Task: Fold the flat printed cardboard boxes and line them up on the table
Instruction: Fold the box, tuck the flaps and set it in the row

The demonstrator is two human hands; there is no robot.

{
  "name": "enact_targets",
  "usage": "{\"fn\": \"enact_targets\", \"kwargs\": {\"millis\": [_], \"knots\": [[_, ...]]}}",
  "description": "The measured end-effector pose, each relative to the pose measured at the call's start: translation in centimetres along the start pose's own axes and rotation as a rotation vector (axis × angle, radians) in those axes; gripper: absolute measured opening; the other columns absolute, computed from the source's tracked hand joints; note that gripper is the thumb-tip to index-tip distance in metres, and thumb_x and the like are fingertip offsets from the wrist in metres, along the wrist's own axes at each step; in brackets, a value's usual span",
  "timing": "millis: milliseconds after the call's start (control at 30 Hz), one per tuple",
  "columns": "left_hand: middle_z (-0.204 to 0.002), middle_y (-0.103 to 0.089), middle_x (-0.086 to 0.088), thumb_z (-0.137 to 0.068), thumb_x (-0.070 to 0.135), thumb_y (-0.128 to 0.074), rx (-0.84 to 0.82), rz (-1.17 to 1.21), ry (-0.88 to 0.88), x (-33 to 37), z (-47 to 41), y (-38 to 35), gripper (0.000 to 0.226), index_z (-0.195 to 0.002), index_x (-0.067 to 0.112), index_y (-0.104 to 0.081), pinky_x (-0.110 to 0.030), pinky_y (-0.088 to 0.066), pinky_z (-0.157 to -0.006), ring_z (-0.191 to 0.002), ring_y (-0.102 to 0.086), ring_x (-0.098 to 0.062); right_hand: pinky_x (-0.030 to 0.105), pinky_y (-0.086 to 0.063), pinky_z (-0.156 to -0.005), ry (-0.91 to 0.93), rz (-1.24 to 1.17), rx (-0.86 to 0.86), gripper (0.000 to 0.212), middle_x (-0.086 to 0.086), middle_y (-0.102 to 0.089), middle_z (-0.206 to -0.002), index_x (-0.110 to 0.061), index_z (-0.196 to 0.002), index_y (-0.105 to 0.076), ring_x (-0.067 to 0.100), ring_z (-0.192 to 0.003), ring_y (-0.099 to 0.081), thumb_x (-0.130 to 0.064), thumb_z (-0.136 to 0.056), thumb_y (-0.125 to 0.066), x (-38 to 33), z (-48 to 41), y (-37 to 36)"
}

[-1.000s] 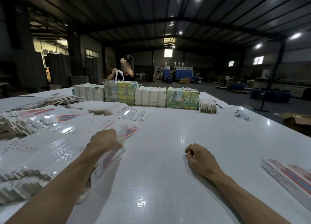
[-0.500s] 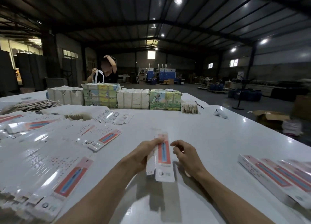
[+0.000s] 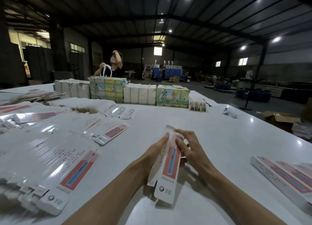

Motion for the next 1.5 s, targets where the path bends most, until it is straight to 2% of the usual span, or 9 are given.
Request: {"fn": "enact_targets", "kwargs": {"millis": [200,333,433,800,933,1133,1233,1367,1500], "knots": [[-0.098,-0.076,-0.020,-0.099,0.073,-0.035,0.015,0.082,0.037,-0.4,0.0,0.2,0.073,-0.107,0.012,-0.073,-0.040,-0.064,-0.074,-0.080,-0.077,-0.033,0.033,-0.064,-0.078,-0.092,-0.061,-0.007,0.020,-0.001,-0.057,-0.122,-0.027,-0.121,-0.067,0.018,-0.098,-0.074,-0.038,-0.106,-0.058,0.3,0.0,0.4],[-0.114,-0.073,-0.028,-0.100,0.071,-0.040,0.032,0.050,0.036,-0.4,0.3,-0.2,0.077,-0.124,0.005,-0.070,-0.059,-0.058,-0.098,-0.099,-0.072,-0.049,0.029,-0.057,-0.082,-0.184,-0.301,-0.093,0.035,0.011,-0.069,-0.105,-0.011,-0.116,-0.069,0.021,-0.094,-0.073,-0.040,-0.097,-0.067,-0.4,0.3,0.7],[-0.107,-0.076,-0.024,-0.101,0.070,-0.039,-0.001,0.063,0.043,0.1,0.4,-0.8,0.074,-0.122,0.005,-0.069,-0.047,-0.064,-0.080,-0.086,-0.075,-0.039,0.039,-0.054,-0.088,-0.240,-0.543,-0.145,0.038,0.015,-0.066,-0.097,0.001,-0.121,-0.067,0.032,-0.095,-0.066,-0.028,-0.096,-0.072,-0.5,0.3,0.5],[-0.076,-0.061,-0.014,-0.096,0.058,-0.051,-0.034,0.587,0.135,-0.4,-0.3,-1.9,0.054,-0.096,0.005,-0.063,-0.031,-0.060,-0.056,-0.053,-0.062,-0.021,0.043,-0.062,-0.084,-0.248,-0.653,-0.113,0.071,0.015,-0.072,-0.088,-0.031,-0.148,-0.039,0.030,-0.088,-0.073,-0.018,-0.089,-0.075,-0.8,0.2,-0.4],[-0.075,-0.070,-0.016,-0.104,0.045,-0.051,0.005,0.432,0.101,-0.9,0.0,-1.3,0.048,-0.088,0.003,-0.069,-0.034,-0.062,-0.058,-0.057,-0.071,-0.027,0.042,-0.064,-0.077,-0.258,-0.604,-0.082,0.069,0.022,-0.075,-0.096,-0.028,-0.149,-0.039,0.034,-0.089,-0.074,-0.019,-0.090,-0.074,-0.5,0.3,-0.2],[-0.101,-0.075,-0.017,-0.109,0.045,-0.049,0.293,-0.004,-0.124,0.0,0.8,-1.4,0.032,-0.137,0.031,-0.045,-0.047,-0.066,-0.076,-0.083,-0.079,-0.033,0.042,-0.064,-0.085,-0.219,-0.500,-0.062,0.063,0.018,-0.077,-0.112,-0.032,-0.146,-0.039,0.034,-0.104,-0.075,-0.033,-0.093,-0.075,0.0,0.0,0.7],[-0.114,-0.069,0.007,-0.107,0.051,-0.048,0.385,-0.233,-0.314,1.2,1.0,-0.9,0.042,-0.143,0.059,-0.027,-0.030,-0.065,-0.067,-0.084,-0.079,-0.018,0.037,-0.063,-0.087,-0.205,-0.441,-0.014,0.060,0.010,-0.078,-0.113,-0.031,-0.145,-0.043,0.033,-0.107,-0.075,-0.035,-0.095,-0.075,0.3,-0.2,1.0],[-0.140,-0.059,0.003,-0.098,0.068,-0.050,0.129,-0.098,-0.329,1.4,0.7,-2.4,0.064,-0.155,0.056,-0.025,-0.047,-0.066,-0.077,-0.100,-0.078,-0.027,0.044,-0.062,-0.091,-0.161,-0.479,-0.022,0.060,0.015,-0.077,-0.116,-0.032,-0.140,-0.054,0.035,-0.105,-0.075,-0.041,-0.088,-0.081,0.1,-0.2,1.3],[-0.142,-0.045,0.003,-0.084,0.042,-0.085,0.017,-0.112,-0.310,1.0,0.6,-3.1,0.106,-0.154,0.063,-0.010,-0.038,-0.065,-0.073,-0.100,-0.078,-0.023,0.052,-0.060,-0.096,-0.164,-0.482,-0.030,0.058,0.010,-0.075,-0.122,-0.034,-0.143,-0.057,0.033,-0.114,-0.073,-0.037,-0.089,-0.080,0.0,-0.1,1.3]]}}
Point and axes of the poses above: each hand's wrist, its own z-axis away from the middle knuckle, its own y-axis out of the back of the hand, x = y × z, the point moved 4 cm from there along -z, towards the middle knuckle
